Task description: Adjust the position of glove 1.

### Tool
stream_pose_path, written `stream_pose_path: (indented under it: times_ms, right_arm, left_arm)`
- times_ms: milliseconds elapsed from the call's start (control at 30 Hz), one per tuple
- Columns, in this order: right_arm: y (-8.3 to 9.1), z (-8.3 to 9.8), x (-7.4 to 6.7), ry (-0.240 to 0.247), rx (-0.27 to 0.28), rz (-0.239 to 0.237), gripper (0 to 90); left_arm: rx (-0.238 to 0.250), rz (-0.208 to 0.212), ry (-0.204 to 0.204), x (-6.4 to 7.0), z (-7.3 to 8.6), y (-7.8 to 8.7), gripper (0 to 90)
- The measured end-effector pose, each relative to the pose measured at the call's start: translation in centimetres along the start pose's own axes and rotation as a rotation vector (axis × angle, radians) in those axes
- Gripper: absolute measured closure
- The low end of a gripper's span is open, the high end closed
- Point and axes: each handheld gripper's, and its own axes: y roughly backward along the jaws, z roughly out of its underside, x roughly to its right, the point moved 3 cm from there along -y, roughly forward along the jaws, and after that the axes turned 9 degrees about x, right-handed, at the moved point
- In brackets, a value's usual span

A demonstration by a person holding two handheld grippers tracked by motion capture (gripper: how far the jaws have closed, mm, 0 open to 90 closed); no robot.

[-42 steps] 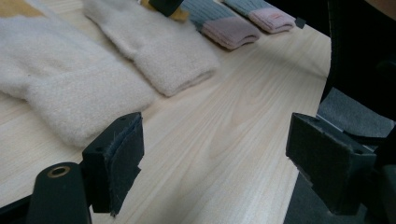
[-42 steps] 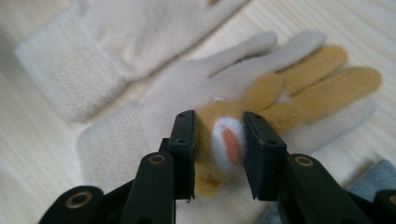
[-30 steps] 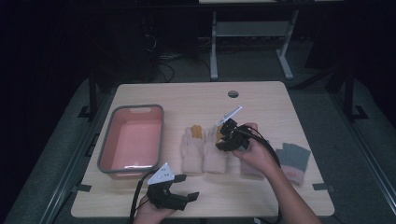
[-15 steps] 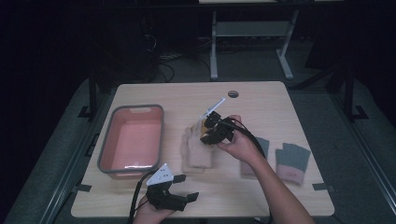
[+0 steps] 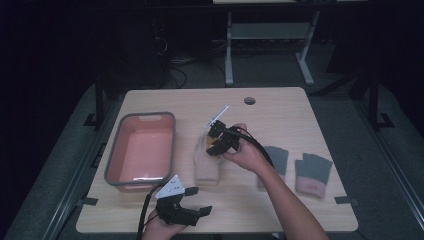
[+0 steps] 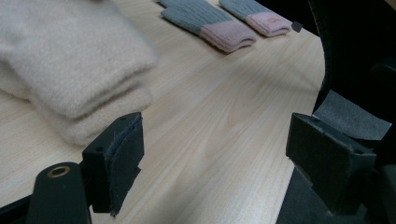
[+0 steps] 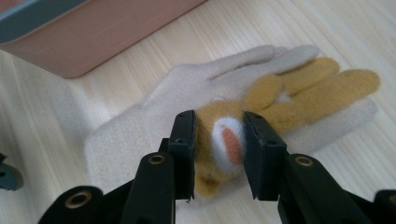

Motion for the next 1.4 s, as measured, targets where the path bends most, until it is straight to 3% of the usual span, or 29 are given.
stream_pose_path:
  times_ms: [433, 567, 667, 933, 1400]
  right_arm:
    - [-2.5, 1.4, 0.5, -0.036, -0.058, -0.035, 65.0]
    - [-2.7, 1.7, 0.6, -0.048, -0.053, -0.045, 63.7]
    - [-2.5, 1.6, 0.6, -0.058, -0.037, -0.046, 57.3]
    - [-3.1, 0.3, 0.0, -0.027, -0.003, -0.005, 44.8]
    - [-5.9, -0.2, -1.0, 0.030, -0.065, 0.031, 44.4]
  left_arm:
    - [0.000, 0.002, -0.001, 0.1, 0.0, 0.1, 19.3]
    - [0.001, 0.003, -0.005, 0.1, 0.0, 0.1, 19.3]
    - [-0.001, 0.003, -0.003, 0.1, 0.0, 0.0, 19.3]
    - [0.000, 0.006, -0.003, 0.2, 0.0, 0.0, 19.3]
    - [0.004, 0.007, 0.001, 0.1, -0.2, 0.1, 19.3]
